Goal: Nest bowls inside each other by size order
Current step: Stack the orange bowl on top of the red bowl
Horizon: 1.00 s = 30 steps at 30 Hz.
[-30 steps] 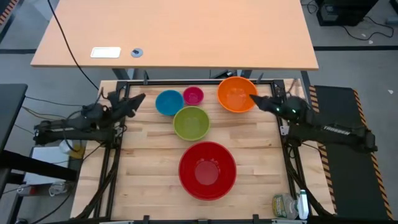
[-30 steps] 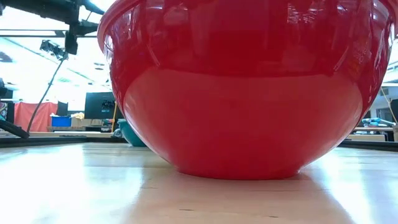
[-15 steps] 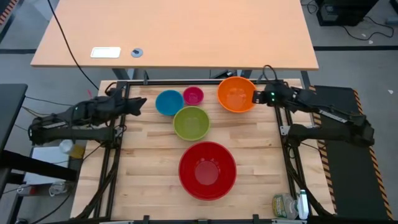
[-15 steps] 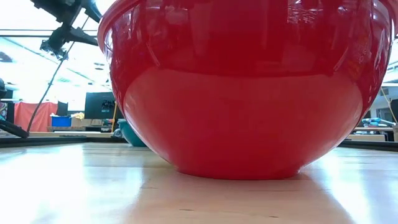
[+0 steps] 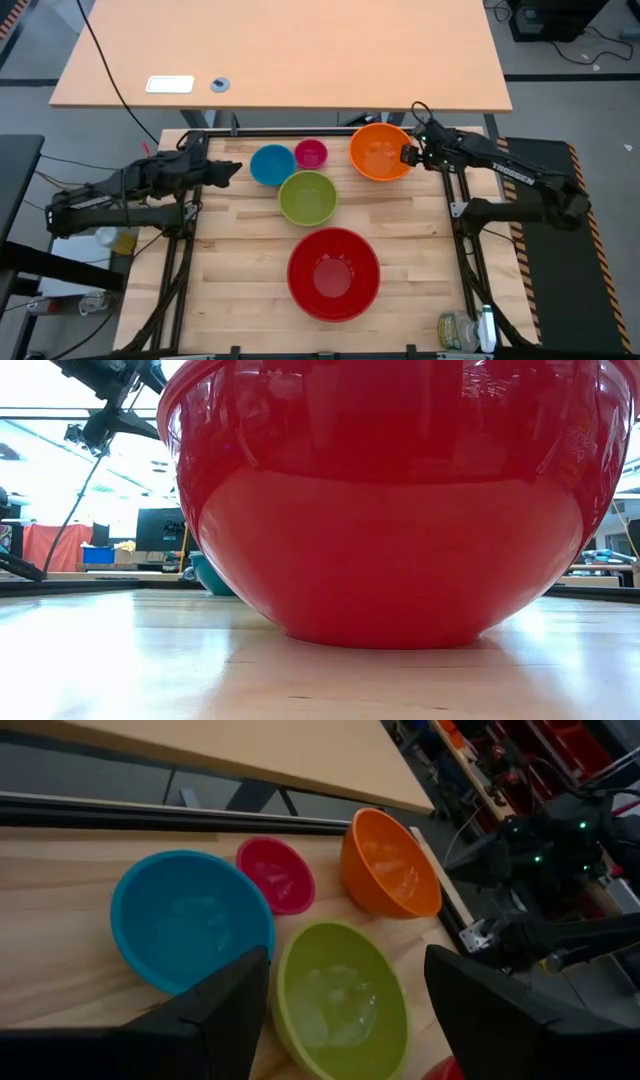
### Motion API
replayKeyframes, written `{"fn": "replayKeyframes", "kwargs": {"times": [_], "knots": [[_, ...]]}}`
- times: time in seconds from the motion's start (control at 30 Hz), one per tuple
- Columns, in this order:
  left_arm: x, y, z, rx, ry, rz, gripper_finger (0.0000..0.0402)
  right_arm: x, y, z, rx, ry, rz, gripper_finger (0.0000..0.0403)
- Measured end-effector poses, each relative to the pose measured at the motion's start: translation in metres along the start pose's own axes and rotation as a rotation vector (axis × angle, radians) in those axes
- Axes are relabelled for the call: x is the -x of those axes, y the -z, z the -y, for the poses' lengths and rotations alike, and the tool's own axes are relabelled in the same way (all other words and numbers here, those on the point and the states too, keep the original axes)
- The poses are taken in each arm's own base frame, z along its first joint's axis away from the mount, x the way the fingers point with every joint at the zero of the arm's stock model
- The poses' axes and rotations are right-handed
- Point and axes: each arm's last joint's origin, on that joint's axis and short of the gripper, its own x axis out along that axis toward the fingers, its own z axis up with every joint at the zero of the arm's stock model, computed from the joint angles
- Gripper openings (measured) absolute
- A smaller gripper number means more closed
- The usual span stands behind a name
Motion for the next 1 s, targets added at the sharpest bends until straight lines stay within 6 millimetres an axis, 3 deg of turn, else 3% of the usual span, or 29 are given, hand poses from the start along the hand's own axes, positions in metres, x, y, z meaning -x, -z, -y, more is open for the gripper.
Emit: {"fn": "replayKeyframes", "kwargs": {"times": [0.3,0.6,0.9,1.0], "knots": [[-0.015,0.002,0.001,-0.01,-0.054,-0.039,0.027,-0.036,-0.012,-0.011,-0.013,0.035,-0.051,0.021],[-0.018,0.003,0.002,-0.001,-0.043,-0.074,0.027,-0.067,-0.011,-0.02,0.026,0.08,-0.123,0.0134],[-0.018,0.004,0.003,0.018,-0.02,-0.104,0.027,-0.072,-0.005,-0.028,0.055,0.082,-0.112,0.0025],[-0.018,0.005,0.003,0.02,-0.002,-0.131,0.027,-0.068,-0.003,-0.029,0.076,0.063,-0.108,0.0014]]}}
